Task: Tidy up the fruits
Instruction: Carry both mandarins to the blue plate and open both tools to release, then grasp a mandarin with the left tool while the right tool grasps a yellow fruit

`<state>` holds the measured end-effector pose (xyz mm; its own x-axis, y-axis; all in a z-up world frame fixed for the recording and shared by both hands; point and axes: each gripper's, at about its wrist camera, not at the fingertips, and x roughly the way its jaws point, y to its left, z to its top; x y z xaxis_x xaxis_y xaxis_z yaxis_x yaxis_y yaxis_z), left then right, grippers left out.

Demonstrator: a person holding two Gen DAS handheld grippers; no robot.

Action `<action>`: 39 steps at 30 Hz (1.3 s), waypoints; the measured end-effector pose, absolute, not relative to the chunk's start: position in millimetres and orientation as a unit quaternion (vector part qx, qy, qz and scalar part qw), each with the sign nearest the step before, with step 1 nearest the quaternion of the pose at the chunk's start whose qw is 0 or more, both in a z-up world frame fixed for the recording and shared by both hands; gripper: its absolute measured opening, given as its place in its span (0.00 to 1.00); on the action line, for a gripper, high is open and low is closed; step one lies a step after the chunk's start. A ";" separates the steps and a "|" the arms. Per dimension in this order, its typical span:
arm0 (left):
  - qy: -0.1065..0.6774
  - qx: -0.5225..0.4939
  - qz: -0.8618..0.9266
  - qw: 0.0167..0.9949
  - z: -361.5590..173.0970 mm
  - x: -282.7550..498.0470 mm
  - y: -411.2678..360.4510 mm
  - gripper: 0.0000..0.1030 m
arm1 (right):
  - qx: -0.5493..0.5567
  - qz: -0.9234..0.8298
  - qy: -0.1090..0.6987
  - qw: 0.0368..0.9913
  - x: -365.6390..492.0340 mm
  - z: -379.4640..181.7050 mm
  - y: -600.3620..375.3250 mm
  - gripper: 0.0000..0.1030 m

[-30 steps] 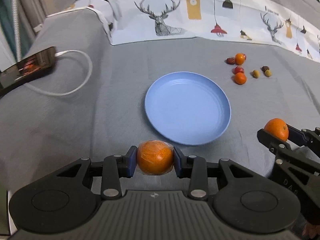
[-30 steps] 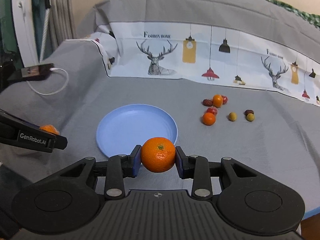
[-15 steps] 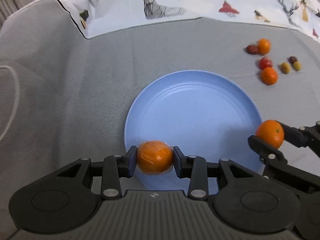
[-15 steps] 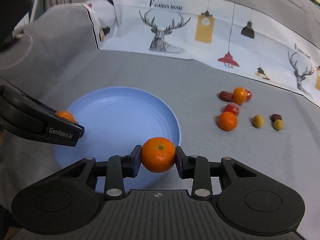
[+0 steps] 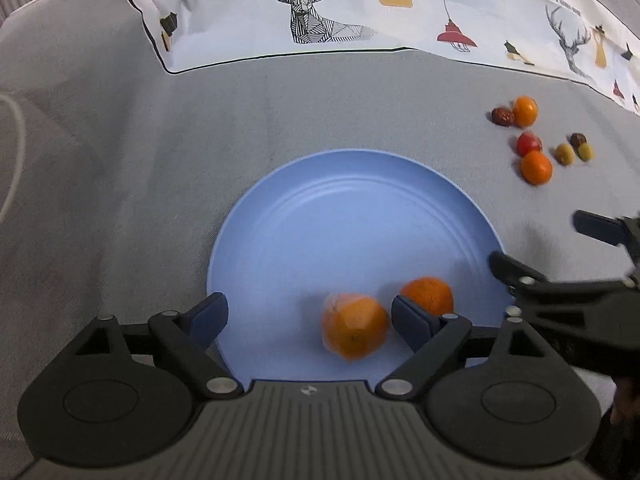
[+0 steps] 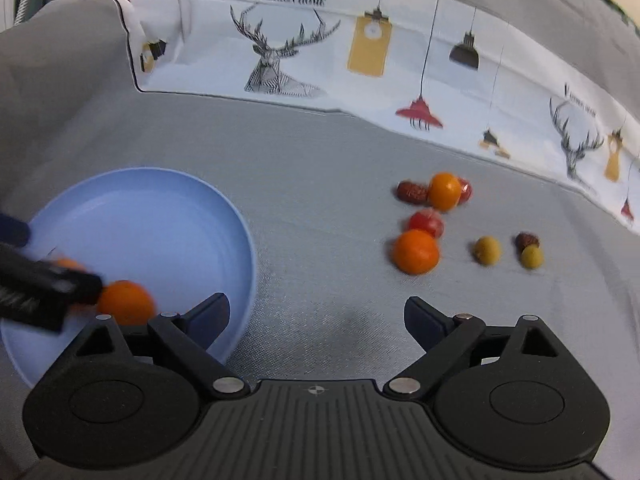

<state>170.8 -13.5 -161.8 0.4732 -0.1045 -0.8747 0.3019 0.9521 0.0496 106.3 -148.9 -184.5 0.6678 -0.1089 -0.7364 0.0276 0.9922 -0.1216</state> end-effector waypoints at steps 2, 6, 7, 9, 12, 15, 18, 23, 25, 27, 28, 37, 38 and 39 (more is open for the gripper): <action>0.501 0.106 -0.122 0.850 -161.4 165.4 -9.4 0.89 | -0.043 -0.020 0.425 0.904 109.7 -191.2 -145.9 0.92; 0.507 0.125 -0.119 0.845 -162.1 155.8 1.9 0.89 | -0.052 0.014 0.435 0.899 103.8 -196.7 -125.9 0.91; 0.506 0.128 -0.116 0.845 -162.0 152.8 6.2 0.89 | -0.053 0.021 0.436 0.898 100.6 -196.0 -120.3 0.90; 0.509 0.127 -0.111 0.844 -161.4 149.0 15.9 0.89 | -0.059 0.024 0.435 0.898 94.1 -194.9 -110.0 0.90; 0.511 0.133 -0.092 0.844 -156.3 142.9 26.0 0.89 | -0.059 0.042 0.436 0.897 86.2 -189.9 -99.7 0.91; 0.501 0.134 -0.082 0.851 -141.6 133.0 30.9 0.89 | -0.066 0.036 0.426 0.901 77.3 -177.5 -96.0 0.91; 0.489 0.124 -0.085 0.859 -120.9 122.2 30.8 0.90 | -0.054 0.022 0.416 0.908 63.8 -157.4 -104.4 0.92; 0.463 0.107 -0.106 0.873 -85.7 102.0 8.5 0.97 | -0.014 -0.020 0.379 0.925 27.9 -116.2 -141.1 0.96; 0.451 0.095 -0.119 0.880 -76.8 96.3 -8.0 1.00 | 0.006 -0.060 0.363 0.930 14.5 -104.5 -163.9 0.97; 0.450 0.098 -0.137 0.877 -75.8 95.4 -32.0 1.00 | 0.026 -0.108 0.349 0.931 6.3 -98.6 -189.7 0.97; 0.453 0.102 -0.147 0.874 -77.5 96.1 -47.1 1.00 | 0.036 -0.133 0.344 0.929 4.5 -98.4 -203.0 0.97; 0.474 0.123 -0.199 0.849 -113.4 138.3 -164.0 1.00 | 0.090 -0.230 0.332 0.910 31.7 -129.4 -303.9 0.97; 0.476 0.128 -0.198 0.847 -120.4 146.5 -175.9 1.00 | 0.097 -0.234 0.334 0.908 40.1 -136.6 -314.5 0.97; 0.479 0.131 -0.197 0.846 -126.7 154.9 -185.2 1.00 | 0.104 -0.240 0.339 0.904 48.8 -143.9 -323.5 0.97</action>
<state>154.9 -185.2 -126.7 0.4640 -0.2084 -0.8610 0.4587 0.8880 0.0322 48.8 -323.5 -143.9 0.6554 -0.3632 -0.6622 0.5044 0.8631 0.0259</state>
